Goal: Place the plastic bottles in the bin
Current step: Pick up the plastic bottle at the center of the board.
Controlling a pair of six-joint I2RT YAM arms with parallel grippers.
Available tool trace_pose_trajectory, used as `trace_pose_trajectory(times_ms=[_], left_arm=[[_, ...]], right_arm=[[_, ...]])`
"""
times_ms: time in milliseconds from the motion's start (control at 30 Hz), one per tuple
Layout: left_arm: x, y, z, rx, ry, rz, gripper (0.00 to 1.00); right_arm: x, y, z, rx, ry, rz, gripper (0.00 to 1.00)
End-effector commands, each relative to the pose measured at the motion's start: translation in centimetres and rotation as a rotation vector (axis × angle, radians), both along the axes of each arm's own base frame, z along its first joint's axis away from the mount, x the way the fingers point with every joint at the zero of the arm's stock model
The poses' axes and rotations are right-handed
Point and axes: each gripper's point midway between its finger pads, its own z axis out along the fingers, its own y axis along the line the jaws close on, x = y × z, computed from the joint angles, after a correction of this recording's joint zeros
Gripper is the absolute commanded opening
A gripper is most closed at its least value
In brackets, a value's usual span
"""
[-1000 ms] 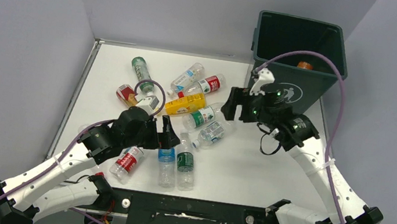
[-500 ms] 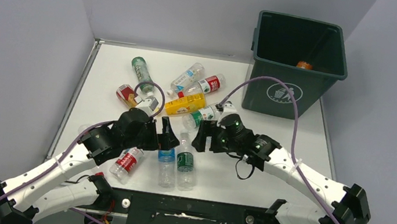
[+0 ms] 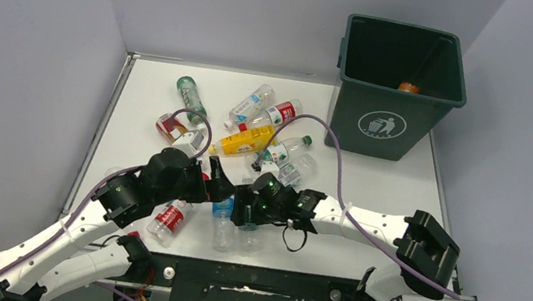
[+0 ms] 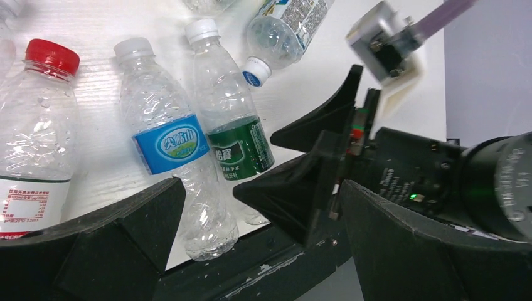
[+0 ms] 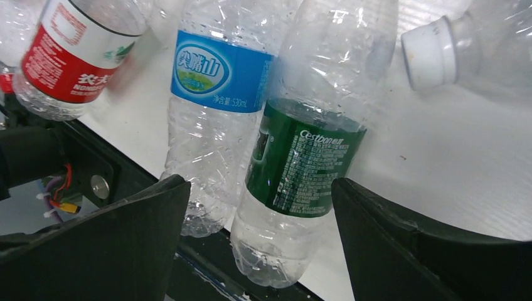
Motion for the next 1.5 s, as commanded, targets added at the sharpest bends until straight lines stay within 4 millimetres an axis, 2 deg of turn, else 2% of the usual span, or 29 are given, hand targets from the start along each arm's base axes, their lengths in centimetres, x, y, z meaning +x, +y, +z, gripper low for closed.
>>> trace_pose_trajectory(times_ms=[0,200,400,500,667,767,1133,1333,1467], left_arm=[[0.1,0.6,2.2,-0.034,-0.049,0.033,0.98],[-0.2,1.0,1.9,-0.034,-0.044,0.041,0.98],[-0.2,1.0,1.7,-0.038,-0.043,0.043,0.98],[-0.2,1.0,1.7,-0.04,-0.044,0.042,0.98],[-0.2,0.9,1.4,-0.045,-0.042,0.042,0.98],[-0.3,1.0,1.2,-0.046,-0.038,0.044,0.98],[-0.5,0.9,0.8,-0.057,-0.036,0.04,0.98],[-0.3,0.6,0.6,-0.047,-0.029,0.03,0.98],[-0.2,0.3,0.5,-0.046,-0.026,0.025,0.98]], right_arm=[[0.7,2.1,1.0,0.017,-0.038,-0.044,0.86],[0.1,2.3,-0.8,-0.1,-0.028,-0.049,0.85],[-0.5,1.8,-2.4,-0.161,0.005,-0.064,0.79],[-0.9,1.5,-3.2,-0.176,0.025,-0.066,0.74],[-1.4,1.1,-3.4,-0.181,0.034,-0.067,0.57],[-1.5,0.9,-2.6,-0.18,0.015,-0.071,0.54],[-2.2,0.3,3.1,-0.175,-0.127,-0.077,0.53],[-1.9,-0.6,6.2,-0.13,-0.191,-0.115,0.53],[-1.3,-1.6,8.9,-0.1,-0.241,-0.143,0.53]])
